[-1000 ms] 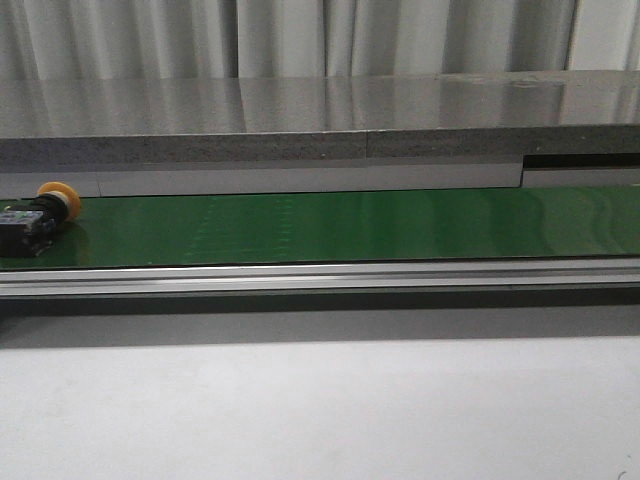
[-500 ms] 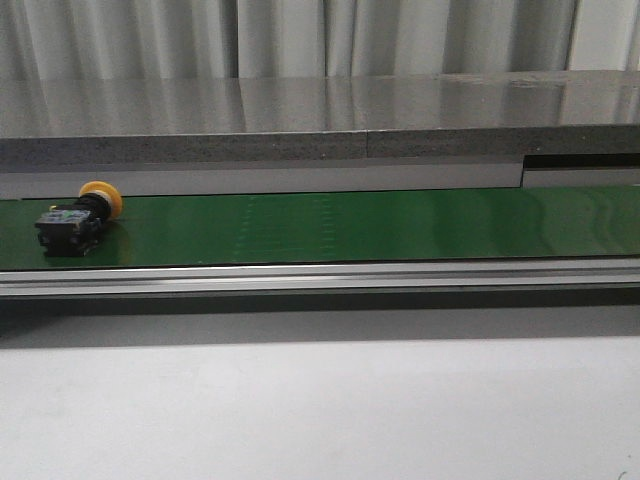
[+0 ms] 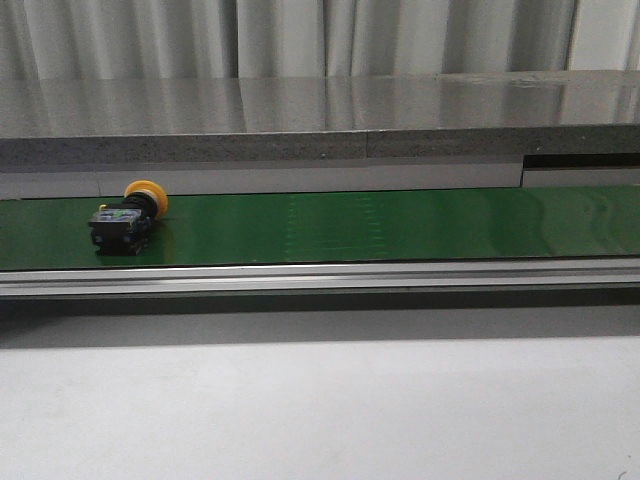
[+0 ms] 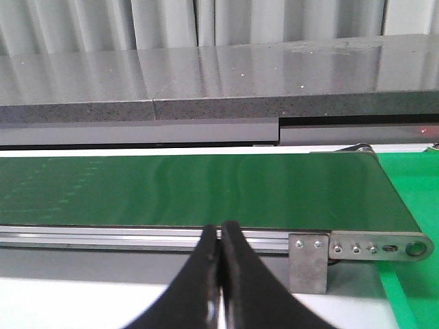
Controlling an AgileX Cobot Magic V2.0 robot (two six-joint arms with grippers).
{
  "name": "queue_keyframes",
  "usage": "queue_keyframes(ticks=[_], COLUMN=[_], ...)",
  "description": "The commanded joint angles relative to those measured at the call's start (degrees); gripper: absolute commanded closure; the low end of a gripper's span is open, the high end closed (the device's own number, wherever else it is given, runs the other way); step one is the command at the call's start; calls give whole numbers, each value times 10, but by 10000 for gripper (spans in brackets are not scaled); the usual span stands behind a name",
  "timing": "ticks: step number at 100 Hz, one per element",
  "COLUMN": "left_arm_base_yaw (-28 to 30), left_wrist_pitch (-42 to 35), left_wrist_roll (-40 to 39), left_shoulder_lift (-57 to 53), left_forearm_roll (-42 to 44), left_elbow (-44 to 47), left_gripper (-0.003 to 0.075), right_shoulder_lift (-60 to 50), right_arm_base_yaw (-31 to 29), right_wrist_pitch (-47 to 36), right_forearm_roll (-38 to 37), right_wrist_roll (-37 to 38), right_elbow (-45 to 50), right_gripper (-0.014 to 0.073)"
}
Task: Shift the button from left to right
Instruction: 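Let the belt carry the button toward the right gripper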
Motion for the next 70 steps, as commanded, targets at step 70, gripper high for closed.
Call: queue_keyframes(ticks=[70], left_arm_base_yaw=[-4], left_wrist_pitch=[-44], left_wrist_roll=[-2], left_shoulder_lift=[3], left_forearm_roll=[-6], left_elbow=[-15], left_gripper=[741], right_shoulder_lift=[-11], right_arm_base_yaw=[0], right_wrist_pitch=[-58], right_forearm_roll=[-5], right_wrist_roll=[-2], right_elbow=[-10], right_gripper=[660])
